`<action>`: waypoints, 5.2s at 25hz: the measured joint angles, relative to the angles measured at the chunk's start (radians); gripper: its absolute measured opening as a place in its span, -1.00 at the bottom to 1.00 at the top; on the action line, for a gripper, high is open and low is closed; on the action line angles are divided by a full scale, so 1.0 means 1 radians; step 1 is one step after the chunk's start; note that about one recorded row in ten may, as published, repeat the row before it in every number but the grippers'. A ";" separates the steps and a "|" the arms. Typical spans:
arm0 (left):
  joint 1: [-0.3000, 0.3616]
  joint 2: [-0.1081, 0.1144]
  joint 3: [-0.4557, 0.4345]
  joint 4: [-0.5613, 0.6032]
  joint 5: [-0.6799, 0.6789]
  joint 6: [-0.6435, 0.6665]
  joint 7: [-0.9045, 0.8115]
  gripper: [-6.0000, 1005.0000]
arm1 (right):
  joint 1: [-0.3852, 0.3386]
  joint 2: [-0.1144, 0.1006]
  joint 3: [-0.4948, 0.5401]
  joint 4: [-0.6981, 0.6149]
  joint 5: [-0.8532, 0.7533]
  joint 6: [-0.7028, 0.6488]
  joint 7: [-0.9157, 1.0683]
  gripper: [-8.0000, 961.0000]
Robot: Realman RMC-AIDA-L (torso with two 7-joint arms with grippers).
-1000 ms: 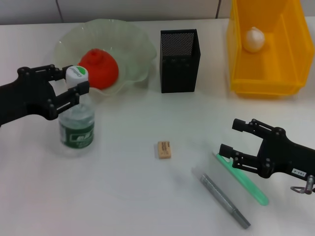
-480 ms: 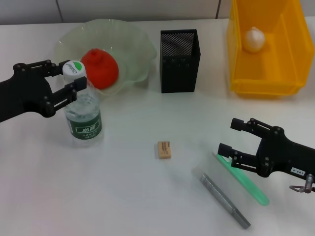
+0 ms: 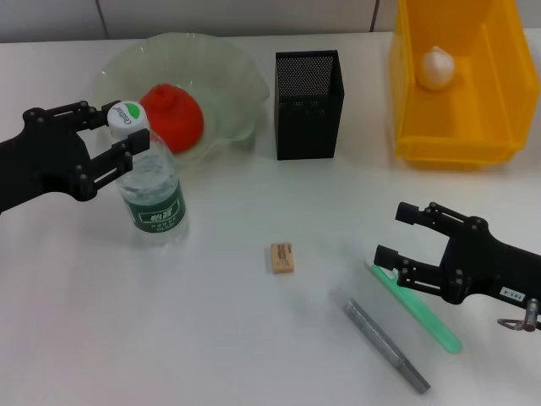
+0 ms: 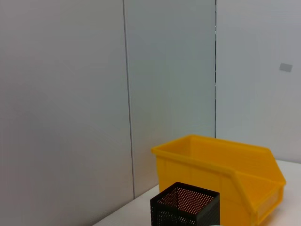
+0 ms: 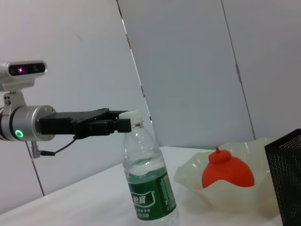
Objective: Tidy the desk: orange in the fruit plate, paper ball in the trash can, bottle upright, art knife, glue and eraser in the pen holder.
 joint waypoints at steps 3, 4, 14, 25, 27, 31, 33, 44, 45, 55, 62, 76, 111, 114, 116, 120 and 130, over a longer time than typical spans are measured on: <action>-0.004 -0.001 -0.001 -0.005 -0.001 -0.001 0.000 -0.11 | 0.000 0.000 0.001 0.000 0.000 -0.001 0.000 0.65; -0.004 -0.001 -0.001 -0.005 -0.001 -0.001 0.000 -0.09 | 0.000 0.000 0.001 0.000 0.000 -0.001 0.000 0.65; -0.003 0.000 -0.027 0.000 -0.055 0.028 0.008 0.43 | -0.009 -0.001 0.001 -0.036 -0.001 -0.010 0.037 0.65; 0.022 0.001 -0.167 0.009 -0.077 0.283 0.058 0.58 | -0.011 -0.002 0.004 -0.053 -0.001 -0.037 0.057 0.65; 0.028 0.001 -0.167 -0.018 -0.073 0.318 0.103 0.58 | -0.017 -0.002 0.004 -0.093 -0.002 -0.041 0.089 0.65; 0.038 -0.001 -0.167 -0.057 -0.076 0.353 0.158 0.59 | -0.034 0.000 0.002 -0.196 -0.004 -0.048 0.178 0.65; 0.040 -0.002 -0.166 -0.064 -0.077 0.368 0.175 0.59 | -0.036 0.000 0.003 -0.233 -0.006 -0.069 0.209 0.65; -0.029 0.001 -0.132 -0.289 0.044 0.389 0.347 0.59 | 0.013 0.001 -0.159 -0.776 -0.260 -0.083 0.737 0.65; -0.036 0.001 -0.132 -0.316 0.055 0.388 0.371 0.59 | 0.025 0.001 -0.184 -0.821 -0.297 -0.082 0.792 0.65; -0.071 0.009 -0.145 -0.477 0.089 0.367 0.478 0.59 | 0.245 0.000 -0.438 -1.086 -0.665 -0.110 1.369 0.45; -0.092 0.008 -0.149 -0.492 0.111 0.361 0.478 0.59 | 0.314 0.002 -0.621 -1.137 -0.864 -0.131 1.690 0.45; -0.164 0.004 -0.153 -0.544 0.218 0.356 0.479 0.58 | 0.303 0.008 -0.801 -1.096 -0.939 -0.071 1.823 0.46; -0.162 0.010 -0.182 -0.542 0.224 0.373 0.479 0.58 | 0.307 0.009 -0.899 -1.029 -0.974 0.020 1.912 0.45; -0.163 0.009 -0.182 -0.542 0.224 0.373 0.479 0.58 | 0.306 0.009 -0.913 -1.006 -0.972 0.037 1.912 0.45; -0.166 0.009 -0.182 -0.543 0.224 0.373 0.479 0.58 | 0.306 0.009 -0.929 -0.997 -0.971 0.045 1.918 0.39; -0.167 0.008 -0.182 -0.540 0.224 0.373 0.479 0.59 | 0.311 0.009 -0.948 -0.981 -0.971 0.051 1.926 0.29; -0.165 0.007 -0.182 -0.537 0.224 0.373 0.479 0.59 | 0.317 0.009 -0.949 -0.957 -0.963 0.064 1.926 -0.27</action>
